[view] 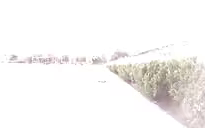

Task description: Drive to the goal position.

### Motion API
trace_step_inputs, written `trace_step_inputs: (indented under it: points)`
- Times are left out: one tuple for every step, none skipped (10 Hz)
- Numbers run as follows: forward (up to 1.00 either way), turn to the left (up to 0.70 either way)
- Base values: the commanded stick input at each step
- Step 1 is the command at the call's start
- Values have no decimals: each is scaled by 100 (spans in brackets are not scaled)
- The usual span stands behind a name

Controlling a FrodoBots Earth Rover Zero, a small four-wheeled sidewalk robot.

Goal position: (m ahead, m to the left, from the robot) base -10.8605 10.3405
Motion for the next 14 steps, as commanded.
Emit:
trace_step_inputs:
  points:
    - [0,0]
    - [0,0]
    - [0,0]
    - [0,0]
    - [46,0]
    - [1,0]
    - [51,0]
    - [36,0]
    - [19,0]
    - [60,0]
    - [23,0]
    - [41,0]
    - [0,0]
    - [0,0]
